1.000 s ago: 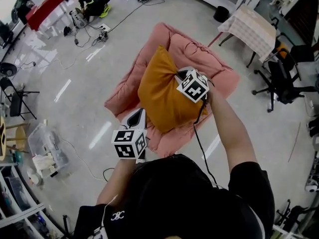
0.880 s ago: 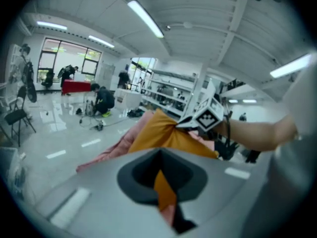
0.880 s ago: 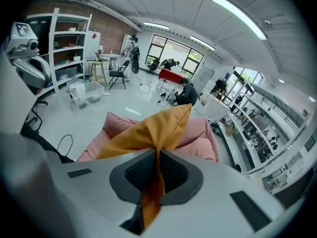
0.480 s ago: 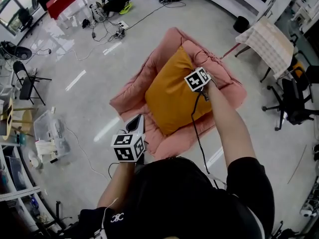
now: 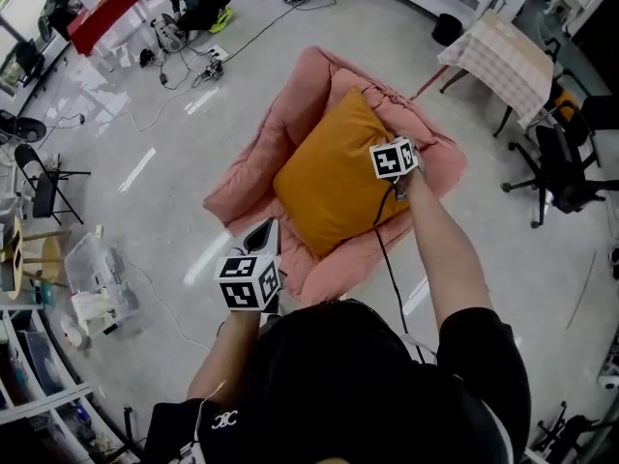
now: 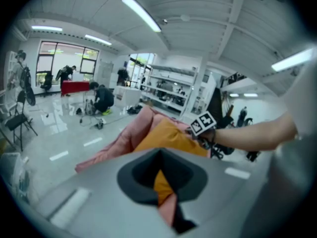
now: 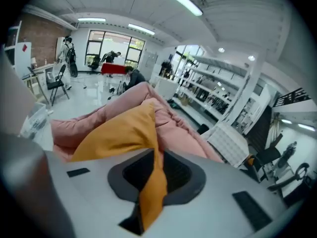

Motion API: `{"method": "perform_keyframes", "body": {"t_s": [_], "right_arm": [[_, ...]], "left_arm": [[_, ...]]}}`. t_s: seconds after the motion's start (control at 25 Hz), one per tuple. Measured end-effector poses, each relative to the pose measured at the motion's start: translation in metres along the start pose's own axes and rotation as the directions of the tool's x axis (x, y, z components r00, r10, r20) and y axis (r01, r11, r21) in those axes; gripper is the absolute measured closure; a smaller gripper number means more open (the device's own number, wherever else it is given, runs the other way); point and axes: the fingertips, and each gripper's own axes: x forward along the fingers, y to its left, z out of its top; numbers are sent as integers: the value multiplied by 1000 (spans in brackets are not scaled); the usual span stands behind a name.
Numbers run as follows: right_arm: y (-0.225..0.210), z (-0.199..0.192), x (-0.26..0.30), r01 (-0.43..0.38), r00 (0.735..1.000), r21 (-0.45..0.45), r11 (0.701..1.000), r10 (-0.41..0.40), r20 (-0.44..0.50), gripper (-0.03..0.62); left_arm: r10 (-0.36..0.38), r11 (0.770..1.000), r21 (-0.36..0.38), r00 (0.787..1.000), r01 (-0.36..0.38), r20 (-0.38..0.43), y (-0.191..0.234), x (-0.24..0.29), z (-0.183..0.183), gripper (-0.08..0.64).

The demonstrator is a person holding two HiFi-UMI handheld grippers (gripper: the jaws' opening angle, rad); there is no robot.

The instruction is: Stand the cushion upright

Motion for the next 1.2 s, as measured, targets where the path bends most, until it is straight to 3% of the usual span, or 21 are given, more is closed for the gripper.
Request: {"method": "perform_keyframes", "body": {"t_s": [0.04,0.08,0.32,0.52,0.68,0.92,1.2], "right_arm": [[-2,2,-9,23,999,10,1000,-23,32,583],[-2,4,-18,34,997,22,999,-35,63,593],[21,42,-97,-36,969,160,986,-5,246,594],[54,72,-185,-131,916,254,958,19,401,595],[90,83,-239,-189,883,318,929,19,469,595],[156,77,-273,-236,865,256,937,83,495,595],[180,85,-277,-248,861,222,943,109,497,595]], "left_arm": [[-13,1000,10,1000,13,0,-3,1,1,563],[-25,999,20,1000,25,0,-6,2,2,563],[-76,996,56,997,76,13,-9,0,8,563],[-106,993,60,993,104,42,-15,-6,17,563],[-116,991,75,991,111,61,-10,-15,25,563],[-116,991,83,990,109,76,7,-27,26,563],[-121,990,83,989,114,89,16,-33,26,563]]}}
